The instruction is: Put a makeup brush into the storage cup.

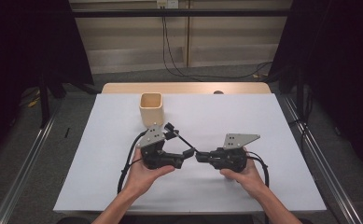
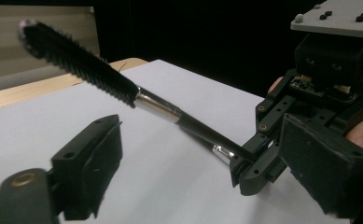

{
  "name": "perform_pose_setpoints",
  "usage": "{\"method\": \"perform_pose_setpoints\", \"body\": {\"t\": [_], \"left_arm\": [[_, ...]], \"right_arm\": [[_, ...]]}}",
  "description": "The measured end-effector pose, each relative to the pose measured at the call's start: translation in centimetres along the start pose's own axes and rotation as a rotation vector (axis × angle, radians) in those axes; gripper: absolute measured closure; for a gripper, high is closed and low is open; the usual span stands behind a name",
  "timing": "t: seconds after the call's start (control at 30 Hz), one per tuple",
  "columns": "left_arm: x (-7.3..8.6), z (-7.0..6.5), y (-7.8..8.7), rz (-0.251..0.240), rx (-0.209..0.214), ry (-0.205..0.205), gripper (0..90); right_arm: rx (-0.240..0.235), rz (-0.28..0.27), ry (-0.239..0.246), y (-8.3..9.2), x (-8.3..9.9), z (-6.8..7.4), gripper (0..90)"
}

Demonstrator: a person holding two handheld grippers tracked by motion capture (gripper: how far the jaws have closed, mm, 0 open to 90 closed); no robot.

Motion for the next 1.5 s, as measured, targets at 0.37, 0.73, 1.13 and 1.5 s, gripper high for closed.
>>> {"method": "perform_pose_setpoints", "body": {"t": [0.37,0.73,1.13,1.5], "left_arm": [[-0.3,0.5,0.3,-0.031,-0.016,0.046,44.9],[-0.4,0.7,0.7,-0.053,0.014,0.115,68.5],[-0.8,0.3,0.9,-0.070,0.075,0.158,77.3],[-0.9,-0.1,0.9,-0.058,0.098,0.120,79.3]], "right_arm": [[0.012,-0.001,-0.009,0.0,0.2,-0.3,86.2],[0.004,0.009,-0.009,-0.3,0.5,-0.1,86.2],[-0.011,0.031,0.000,-0.9,0.9,0.3,86.0],[-0.006,0.042,-0.001,-1.3,1.2,0.5,85.6]]}}
Point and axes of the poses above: each handheld gripper's, and its own axes: y roughly backward along the jaws, x roughly out of its underside, z roughly to its left, the point moved 8 cm from there along -y, roughly forward along the jaws, and after that the axes turned 4 degrees about -z, right-handed, at the moved point
